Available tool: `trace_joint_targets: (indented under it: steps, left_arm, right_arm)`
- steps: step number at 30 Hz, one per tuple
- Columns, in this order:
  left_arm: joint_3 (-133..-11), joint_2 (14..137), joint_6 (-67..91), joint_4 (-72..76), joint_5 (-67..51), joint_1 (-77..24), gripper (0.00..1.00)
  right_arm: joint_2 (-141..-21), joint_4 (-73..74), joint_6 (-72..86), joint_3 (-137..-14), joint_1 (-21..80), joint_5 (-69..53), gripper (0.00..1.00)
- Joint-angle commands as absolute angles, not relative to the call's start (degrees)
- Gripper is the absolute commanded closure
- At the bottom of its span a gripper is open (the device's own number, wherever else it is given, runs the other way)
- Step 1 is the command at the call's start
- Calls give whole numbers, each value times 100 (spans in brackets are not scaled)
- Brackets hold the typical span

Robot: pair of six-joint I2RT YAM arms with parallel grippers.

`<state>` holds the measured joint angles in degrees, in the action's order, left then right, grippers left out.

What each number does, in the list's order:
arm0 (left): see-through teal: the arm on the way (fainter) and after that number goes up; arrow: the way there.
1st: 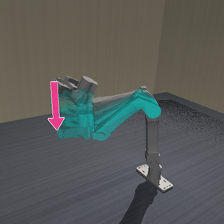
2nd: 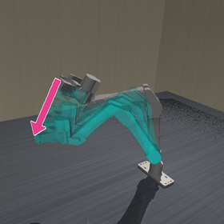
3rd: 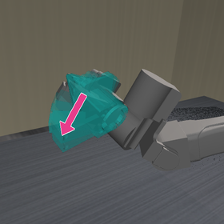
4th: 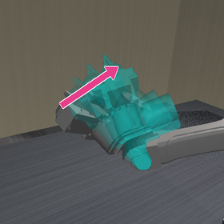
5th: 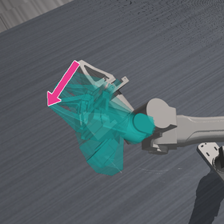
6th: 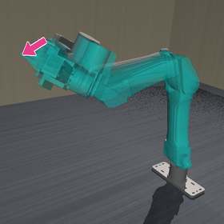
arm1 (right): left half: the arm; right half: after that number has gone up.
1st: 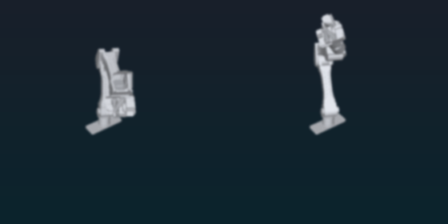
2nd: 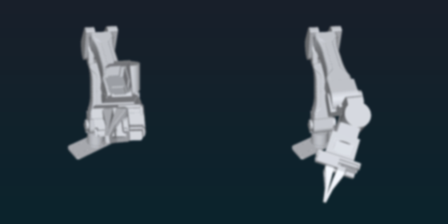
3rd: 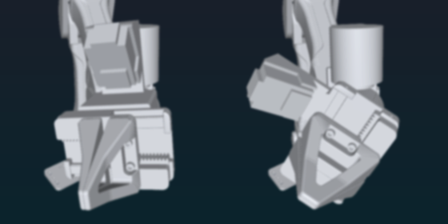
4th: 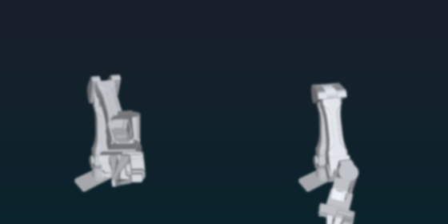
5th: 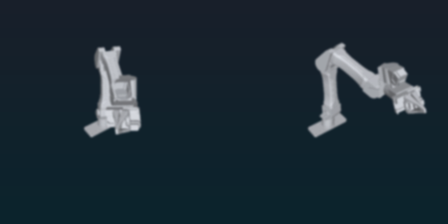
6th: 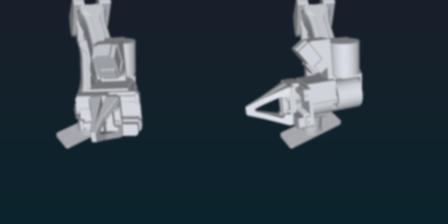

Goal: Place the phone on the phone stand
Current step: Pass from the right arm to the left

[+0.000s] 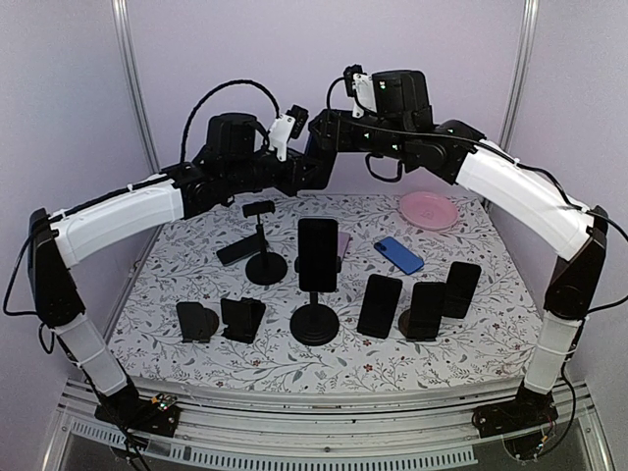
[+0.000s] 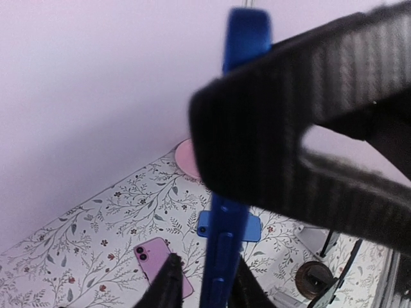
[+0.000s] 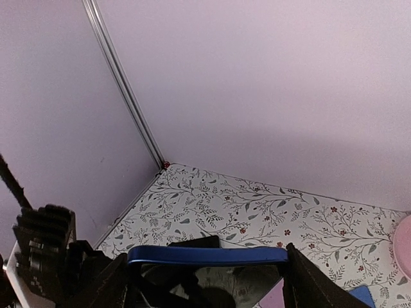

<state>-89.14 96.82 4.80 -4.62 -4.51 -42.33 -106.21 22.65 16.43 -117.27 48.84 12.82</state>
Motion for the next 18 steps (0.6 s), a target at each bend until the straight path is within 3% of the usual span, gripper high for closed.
trace_joint_targets:
  steps: [1, 2, 3, 11, 18]
  left_arm:
    - [-8994, 9653, 404, -299, -482, -4232, 91]
    - [-8947, 9606, 400, -272, -480, -4235, 99]
    - [-8883, 9536, 392, -249, -493, -4236, 100]
    - [-8082, 8701, 407, 2, -810, -4234, 100]
    - [-7170, 7593, 722, 33, -1202, -4202, 100]
  right_arm:
    - [-10311, 2007, 1628, -11954, 4962, 1135, 37]
    - [-10299, 2016, 1631, -11947, 4969, 1098, 36]
    - [-10290, 2033, 1634, -11944, 4977, 1059, 35]
    - [-10125, 2114, 1748, -11743, 5134, 572, 6]
    - [-9783, 2001, 1625, -11313, 5370, 45, 1]
